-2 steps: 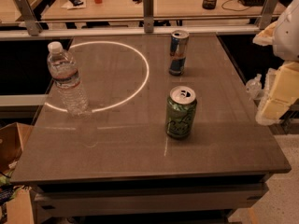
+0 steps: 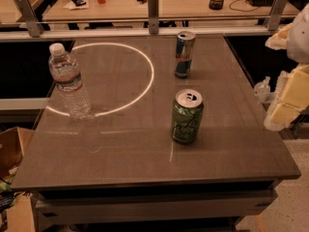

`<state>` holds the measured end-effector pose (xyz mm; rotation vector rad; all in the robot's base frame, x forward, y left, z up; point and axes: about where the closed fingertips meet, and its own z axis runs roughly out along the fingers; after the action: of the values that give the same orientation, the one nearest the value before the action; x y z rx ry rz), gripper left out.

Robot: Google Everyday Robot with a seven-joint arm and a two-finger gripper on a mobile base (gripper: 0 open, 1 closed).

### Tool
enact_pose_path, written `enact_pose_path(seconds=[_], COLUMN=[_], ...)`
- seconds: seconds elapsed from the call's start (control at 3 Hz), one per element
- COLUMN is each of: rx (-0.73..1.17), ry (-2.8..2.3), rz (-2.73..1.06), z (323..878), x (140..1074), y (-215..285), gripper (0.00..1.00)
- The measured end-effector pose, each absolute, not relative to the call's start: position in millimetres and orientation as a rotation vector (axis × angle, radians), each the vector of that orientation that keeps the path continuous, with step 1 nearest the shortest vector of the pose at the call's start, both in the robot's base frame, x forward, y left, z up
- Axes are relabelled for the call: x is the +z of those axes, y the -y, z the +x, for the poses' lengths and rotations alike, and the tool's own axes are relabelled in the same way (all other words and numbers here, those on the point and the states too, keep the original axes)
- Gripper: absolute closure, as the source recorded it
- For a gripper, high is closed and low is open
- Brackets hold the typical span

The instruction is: Knock green can over

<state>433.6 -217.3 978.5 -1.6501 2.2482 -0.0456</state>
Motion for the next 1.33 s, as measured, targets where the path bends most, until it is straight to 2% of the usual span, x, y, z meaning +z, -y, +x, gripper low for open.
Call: enact_pose_path(seconds=[1.0,1.33], rx=[0.288,0.469], ry=[-1.965,-1.801], rz=[-1.29,-1.236], z=[417,405], x=[935,929], y=[242,219], gripper=[0.0,0.0])
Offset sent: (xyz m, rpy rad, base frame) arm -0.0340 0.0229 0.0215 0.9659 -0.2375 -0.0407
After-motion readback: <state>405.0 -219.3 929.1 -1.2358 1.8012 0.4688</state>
